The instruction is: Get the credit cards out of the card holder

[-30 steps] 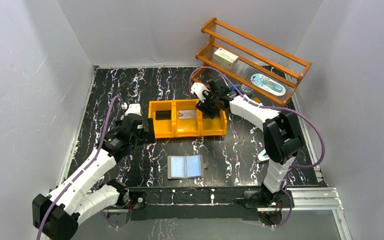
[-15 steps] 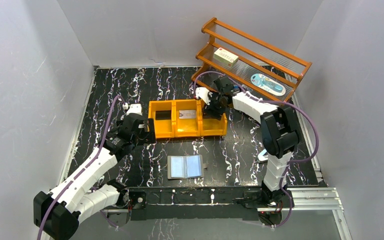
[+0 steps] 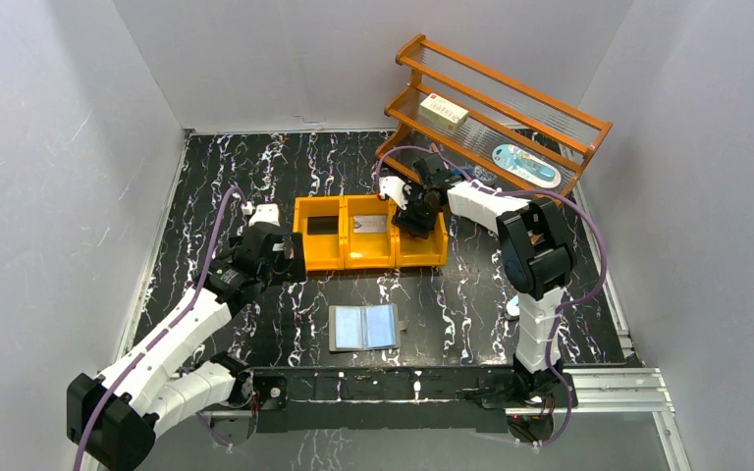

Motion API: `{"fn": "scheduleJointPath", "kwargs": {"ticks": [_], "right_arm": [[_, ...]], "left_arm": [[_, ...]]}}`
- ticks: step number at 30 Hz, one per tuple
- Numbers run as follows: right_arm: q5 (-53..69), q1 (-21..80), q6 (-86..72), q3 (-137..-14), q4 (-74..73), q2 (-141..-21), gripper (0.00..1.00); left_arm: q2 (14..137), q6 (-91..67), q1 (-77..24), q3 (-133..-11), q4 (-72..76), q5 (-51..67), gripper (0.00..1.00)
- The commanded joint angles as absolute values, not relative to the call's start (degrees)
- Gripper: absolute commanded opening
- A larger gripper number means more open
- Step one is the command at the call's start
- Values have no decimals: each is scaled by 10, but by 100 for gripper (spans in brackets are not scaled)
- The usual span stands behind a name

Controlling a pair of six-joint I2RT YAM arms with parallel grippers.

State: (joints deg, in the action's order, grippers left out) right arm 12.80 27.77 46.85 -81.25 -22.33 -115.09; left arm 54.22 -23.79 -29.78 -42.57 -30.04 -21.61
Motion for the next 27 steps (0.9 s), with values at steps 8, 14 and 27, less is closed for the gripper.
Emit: {"fn": "scheduleJointPath", "kwargs": {"ticks": [8,14,27], "right_arm": [[154,280,455,-804,-276,-1179,68],[184,280,424,-795,-296,-1185,57],[252,280,392,-789,-332,-1138,42]], "left_arm": [[545,-236,-296,-430,-304,-215,98],[551,-235,-295,-431,-303,-209,98],[556,-233,-296,-432,-304,-203,98]]}}
